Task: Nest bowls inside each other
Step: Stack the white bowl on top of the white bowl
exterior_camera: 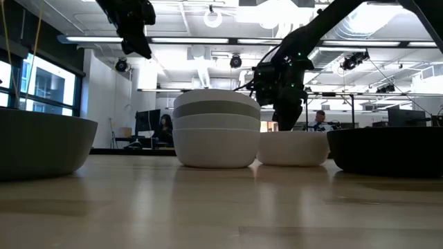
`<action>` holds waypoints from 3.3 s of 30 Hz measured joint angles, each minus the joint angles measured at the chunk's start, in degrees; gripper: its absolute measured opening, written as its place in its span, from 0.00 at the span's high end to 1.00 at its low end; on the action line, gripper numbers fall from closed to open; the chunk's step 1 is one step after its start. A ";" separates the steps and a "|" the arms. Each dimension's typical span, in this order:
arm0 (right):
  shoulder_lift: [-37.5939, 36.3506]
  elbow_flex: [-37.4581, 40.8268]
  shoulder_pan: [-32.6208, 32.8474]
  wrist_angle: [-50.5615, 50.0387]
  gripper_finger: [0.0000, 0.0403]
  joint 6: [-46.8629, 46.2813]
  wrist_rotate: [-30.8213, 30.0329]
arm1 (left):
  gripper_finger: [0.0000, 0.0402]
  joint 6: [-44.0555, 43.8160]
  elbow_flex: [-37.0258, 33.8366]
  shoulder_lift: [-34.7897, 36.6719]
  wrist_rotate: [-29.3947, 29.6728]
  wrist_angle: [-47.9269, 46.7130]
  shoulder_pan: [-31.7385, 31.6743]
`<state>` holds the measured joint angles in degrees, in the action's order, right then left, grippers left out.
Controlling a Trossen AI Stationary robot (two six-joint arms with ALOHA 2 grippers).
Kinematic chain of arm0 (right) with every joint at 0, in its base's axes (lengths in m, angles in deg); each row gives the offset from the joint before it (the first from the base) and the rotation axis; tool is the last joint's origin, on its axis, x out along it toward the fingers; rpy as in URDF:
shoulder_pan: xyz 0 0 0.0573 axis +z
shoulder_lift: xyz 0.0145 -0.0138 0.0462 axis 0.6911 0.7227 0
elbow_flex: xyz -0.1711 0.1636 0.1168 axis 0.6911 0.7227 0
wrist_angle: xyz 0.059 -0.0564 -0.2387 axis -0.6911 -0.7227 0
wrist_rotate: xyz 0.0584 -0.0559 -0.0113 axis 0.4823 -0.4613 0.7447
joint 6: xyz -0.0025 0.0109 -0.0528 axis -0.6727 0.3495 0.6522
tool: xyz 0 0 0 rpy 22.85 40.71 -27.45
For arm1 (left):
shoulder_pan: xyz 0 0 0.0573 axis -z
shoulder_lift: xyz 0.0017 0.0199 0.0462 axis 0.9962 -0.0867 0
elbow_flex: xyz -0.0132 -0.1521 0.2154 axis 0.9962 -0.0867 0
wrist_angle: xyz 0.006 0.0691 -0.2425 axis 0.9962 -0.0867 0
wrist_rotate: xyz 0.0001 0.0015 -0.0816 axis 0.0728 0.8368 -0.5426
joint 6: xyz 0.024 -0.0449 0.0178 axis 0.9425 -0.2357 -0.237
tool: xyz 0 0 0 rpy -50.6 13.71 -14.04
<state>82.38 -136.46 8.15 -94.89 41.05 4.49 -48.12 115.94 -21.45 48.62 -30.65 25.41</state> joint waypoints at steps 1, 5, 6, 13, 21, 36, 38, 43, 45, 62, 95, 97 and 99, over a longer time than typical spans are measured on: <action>0.00 0.00 0.00 0.01 0.99 0.00 -0.08 | 0.74 0.02 0.00 0.00 0.00 0.00 0.00; 0.00 0.00 0.00 0.04 0.99 -0.43 -1.77 | 0.74 0.02 0.00 0.00 0.00 0.00 0.00; 0.00 0.00 0.00 0.04 1.00 -0.44 -2.02 | 0.74 0.02 0.00 0.00 0.00 0.00 0.00; -0.02 -0.73 -0.86 -1.59 1.00 -0.44 -3.20 | 0.74 0.02 0.00 0.00 0.02 0.00 0.00; -0.02 -7.10 -1.70 -5.52 1.00 -1.45 -3.30 | 0.74 0.04 0.00 0.00 0.04 0.02 0.00; -0.03 -24.34 -1.10 -19.16 1.00 -11.35 -4.56 | 0.74 0.50 0.00 0.00 0.02 0.03 0.04; -0.04 -25.52 -0.47 -20.37 1.00 -12.19 -4.52 | 0.74 0.50 0.00 0.00 0.02 0.02 0.04; -0.07 -26.38 1.62 -20.37 1.00 -13.97 -3.62 | 0.74 0.49 0.00 0.00 -0.09 0.02 0.04; -0.07 -26.38 2.63 -20.41 1.00 -14.23 -2.76 | 0.74 0.50 0.00 0.00 -0.09 0.02 0.04; -0.07 -26.34 8.72 -11.87 1.00 -25.91 -2.09 | 0.74 0.48 0.00 0.00 -0.47 0.02 2.34; 7.83 -26.24 15.44 -8.62 1.00 -41.16 1.05 | 0.74 2.95 -6.01 0.07 -0.09 0.25 2.62; 7.96 -26.25 15.82 -9.05 1.00 -41.54 1.03 | 0.74 3.41 -8.12 0.06 -0.07 2.15 2.64; 7.96 -26.24 16.10 -9.07 1.00 -42.06 1.03 | 0.74 3.41 -9.72 0.04 -0.07 4.02 2.64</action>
<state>90.34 -162.70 24.25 -103.96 -1.01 5.53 -44.71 106.22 -21.41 48.55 -26.63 28.06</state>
